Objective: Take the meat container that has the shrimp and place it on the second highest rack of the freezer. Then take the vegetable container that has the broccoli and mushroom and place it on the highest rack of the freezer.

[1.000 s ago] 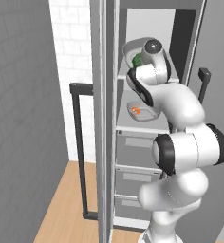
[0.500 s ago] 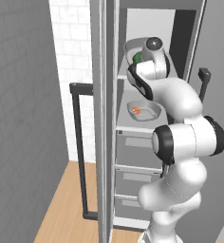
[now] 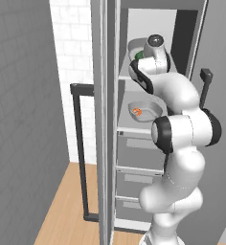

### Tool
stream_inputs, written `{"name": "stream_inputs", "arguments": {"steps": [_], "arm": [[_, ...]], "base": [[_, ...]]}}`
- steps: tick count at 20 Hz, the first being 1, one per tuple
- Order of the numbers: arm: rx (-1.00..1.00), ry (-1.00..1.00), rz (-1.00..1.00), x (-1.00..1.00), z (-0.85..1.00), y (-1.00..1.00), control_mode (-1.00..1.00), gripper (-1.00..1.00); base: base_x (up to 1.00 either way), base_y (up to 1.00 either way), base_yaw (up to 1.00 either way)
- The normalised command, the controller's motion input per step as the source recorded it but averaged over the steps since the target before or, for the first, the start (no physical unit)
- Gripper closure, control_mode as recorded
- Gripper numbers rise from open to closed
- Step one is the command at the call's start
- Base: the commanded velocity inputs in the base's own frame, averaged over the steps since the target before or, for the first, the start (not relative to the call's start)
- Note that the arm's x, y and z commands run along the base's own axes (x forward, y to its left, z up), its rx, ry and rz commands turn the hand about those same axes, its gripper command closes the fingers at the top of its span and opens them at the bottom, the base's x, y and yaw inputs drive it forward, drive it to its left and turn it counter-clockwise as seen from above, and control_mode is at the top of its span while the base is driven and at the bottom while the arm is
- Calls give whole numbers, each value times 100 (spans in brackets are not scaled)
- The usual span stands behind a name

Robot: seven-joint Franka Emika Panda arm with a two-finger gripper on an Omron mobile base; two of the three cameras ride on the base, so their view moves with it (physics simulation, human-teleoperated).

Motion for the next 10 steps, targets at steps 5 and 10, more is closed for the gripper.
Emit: {"name": "stream_inputs", "arguments": {"steps": [5, 10], "arm": [[0, 1, -1, 50, 3, 0, -100, -100], [-2, -1, 0, -13, 6, 0, -100, -100]], "base": [[0, 0, 0], [0, 0, 0]]}}
